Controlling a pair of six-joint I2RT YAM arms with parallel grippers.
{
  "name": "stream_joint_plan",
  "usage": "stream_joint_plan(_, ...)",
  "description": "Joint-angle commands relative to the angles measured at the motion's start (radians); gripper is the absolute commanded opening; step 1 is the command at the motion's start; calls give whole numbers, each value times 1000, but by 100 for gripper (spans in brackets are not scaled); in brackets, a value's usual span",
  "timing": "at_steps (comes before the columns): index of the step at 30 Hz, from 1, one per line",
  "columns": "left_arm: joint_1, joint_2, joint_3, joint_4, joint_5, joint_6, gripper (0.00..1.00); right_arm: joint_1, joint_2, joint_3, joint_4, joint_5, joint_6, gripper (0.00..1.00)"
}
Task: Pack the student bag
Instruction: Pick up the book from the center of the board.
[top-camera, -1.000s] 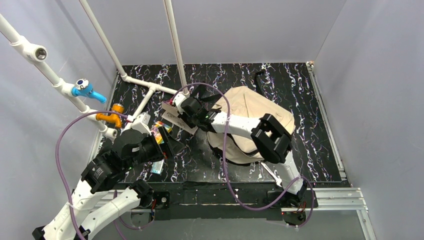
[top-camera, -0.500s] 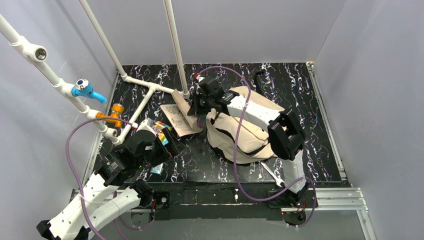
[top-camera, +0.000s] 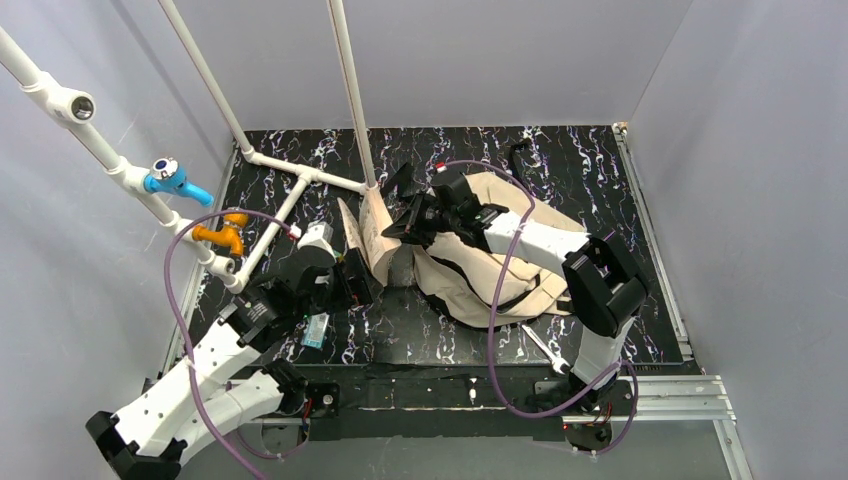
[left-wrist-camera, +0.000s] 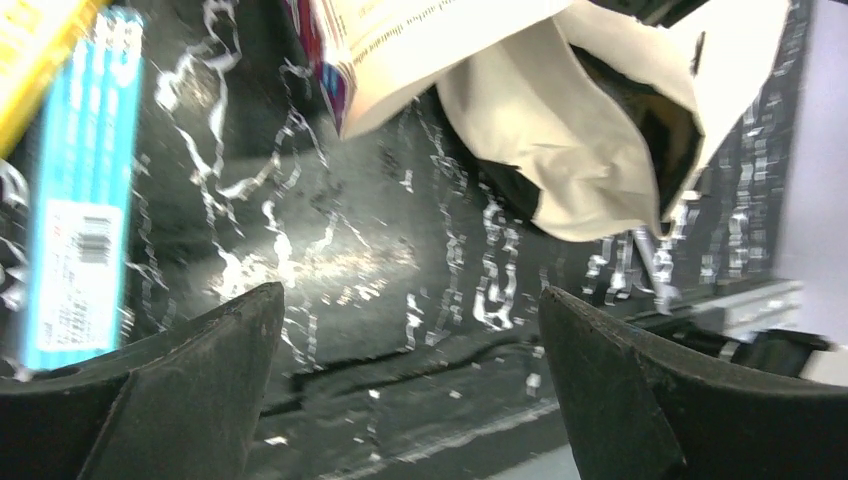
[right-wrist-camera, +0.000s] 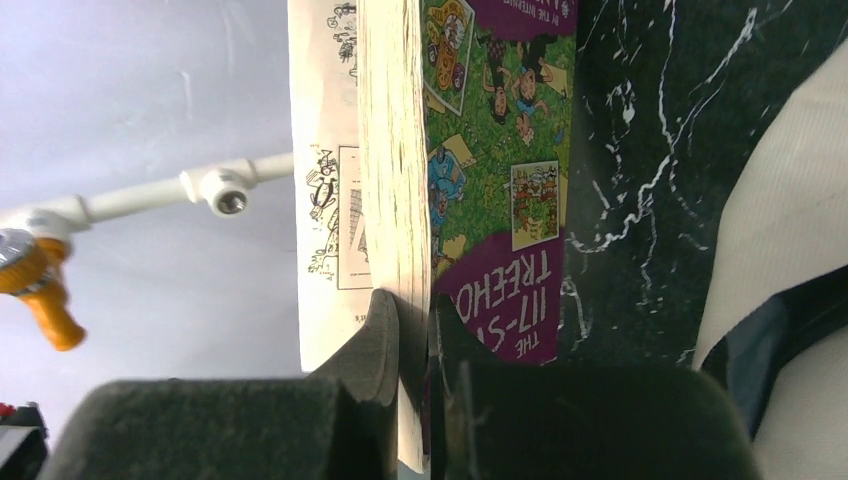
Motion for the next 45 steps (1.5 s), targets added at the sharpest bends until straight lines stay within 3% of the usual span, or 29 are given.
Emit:
stream_joint_plan(1, 3, 18, -20, 72, -103, 280, 98, -2, -84, -74, 286, -29, 287, 1)
stream_joint_plan(8, 1, 154, 61, 129, -176, 481, 98, 21, -117, -121, 300, 52, 427, 1)
stream_joint_plan(14, -25, 283, 127, 154, -192, 510, 94, 38, -146, -119, 247, 114, 458, 1)
stream_joint_plan(17, -38, 328, 140, 199, -224, 534, 86, 42, -160, -133, 252, 123, 480, 1)
stream_joint_plan(26, -112, 482, 239, 167, -458, 627, 43, 61, -219, -205, 266, 172, 544, 1)
stream_joint_plan(30, -126, 484, 248, 168, -482, 647, 28, 63, -236, -236, 297, 167, 570, 1)
stream_joint_plan(33, -127, 467, 251, 155, -481, 662, 0, 63, -240, -230, 299, 142, 533, 1)
stream_joint_plan(34, -127, 449, 250, 147, -482, 660, 0, 63, -238, -220, 293, 132, 496, 1)
stream_joint_plan(38, -128, 381, 264, 102, -440, 634, 0, 54, -203, -136, 211, -20, 200, 42)
stream_joint_plan(42, -128, 304, 292, 17, -396, 561, 0, 49, -246, -53, -101, -39, -212, 65)
stream_joint_plan(45, -127, 249, 299, -44, -369, 482, 0, 43, -330, -4, -314, 81, -496, 80)
